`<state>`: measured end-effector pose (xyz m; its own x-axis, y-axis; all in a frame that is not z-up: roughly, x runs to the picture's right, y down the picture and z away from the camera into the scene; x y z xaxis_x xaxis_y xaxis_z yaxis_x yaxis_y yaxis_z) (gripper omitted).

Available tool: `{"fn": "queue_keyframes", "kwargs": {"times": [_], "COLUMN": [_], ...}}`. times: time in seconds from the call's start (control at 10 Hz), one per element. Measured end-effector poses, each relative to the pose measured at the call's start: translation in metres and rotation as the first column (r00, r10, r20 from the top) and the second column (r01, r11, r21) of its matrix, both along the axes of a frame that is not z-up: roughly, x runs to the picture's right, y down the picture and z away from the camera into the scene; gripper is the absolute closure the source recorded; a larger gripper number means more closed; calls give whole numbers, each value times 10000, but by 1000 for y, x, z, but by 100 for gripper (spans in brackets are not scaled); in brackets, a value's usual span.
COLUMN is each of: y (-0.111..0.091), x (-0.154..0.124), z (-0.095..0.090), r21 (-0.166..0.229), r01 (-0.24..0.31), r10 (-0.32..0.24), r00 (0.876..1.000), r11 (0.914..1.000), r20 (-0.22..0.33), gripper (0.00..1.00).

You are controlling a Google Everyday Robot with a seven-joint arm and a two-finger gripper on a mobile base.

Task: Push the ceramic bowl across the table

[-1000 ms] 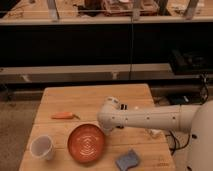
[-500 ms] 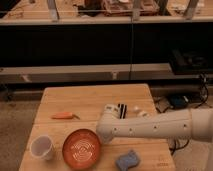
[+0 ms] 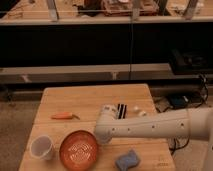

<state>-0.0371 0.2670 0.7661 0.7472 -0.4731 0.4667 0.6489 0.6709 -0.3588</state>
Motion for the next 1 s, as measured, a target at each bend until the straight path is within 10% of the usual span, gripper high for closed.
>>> {"fn": "queue_keyframes", "kwargs": {"times": [0.6,1.0], "y": [13,29], "x": [-58,-59], "z": [7,-6], "r21": [-936,-772], "r01": [1085,1400], "r10": [-1034,-1362], "r00": [9930,9892], "r11": [9897,9871], "r20": [576,534], "gripper": [100,100]}}
